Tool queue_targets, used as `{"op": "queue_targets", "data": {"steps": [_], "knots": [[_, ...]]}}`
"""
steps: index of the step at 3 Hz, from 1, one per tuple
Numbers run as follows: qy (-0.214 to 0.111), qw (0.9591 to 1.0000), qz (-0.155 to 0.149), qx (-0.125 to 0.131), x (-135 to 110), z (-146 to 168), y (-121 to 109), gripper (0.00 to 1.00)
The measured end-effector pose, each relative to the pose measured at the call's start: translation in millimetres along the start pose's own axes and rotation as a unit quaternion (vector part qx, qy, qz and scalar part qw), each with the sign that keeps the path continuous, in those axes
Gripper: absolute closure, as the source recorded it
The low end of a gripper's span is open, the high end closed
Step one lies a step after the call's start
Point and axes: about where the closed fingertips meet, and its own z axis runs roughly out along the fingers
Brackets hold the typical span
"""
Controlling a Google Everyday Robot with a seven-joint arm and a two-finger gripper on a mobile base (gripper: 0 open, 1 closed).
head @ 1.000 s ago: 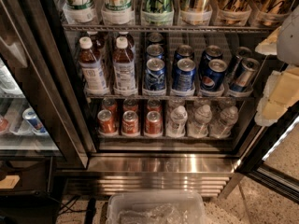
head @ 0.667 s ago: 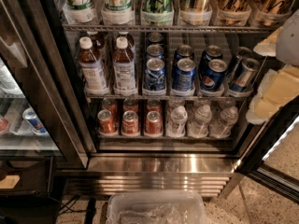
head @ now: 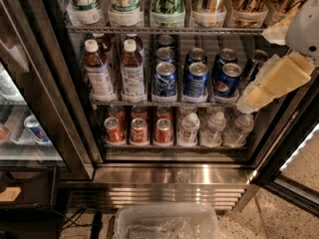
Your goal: Pick orange can from top shelf of fridge
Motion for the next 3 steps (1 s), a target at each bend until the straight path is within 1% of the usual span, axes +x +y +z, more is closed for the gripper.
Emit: {"op": "queue_targets", "data": {"steps": [1,2,3], "knots": [[0.0,1.0,0.0,0.0,0,0,0,0.0],[-0.035,0.9992,0.019,-0.005,-5,6,9,0.0],[-0.1,0.993,0.064,-0.002,-11,27,18,0.0]]}}
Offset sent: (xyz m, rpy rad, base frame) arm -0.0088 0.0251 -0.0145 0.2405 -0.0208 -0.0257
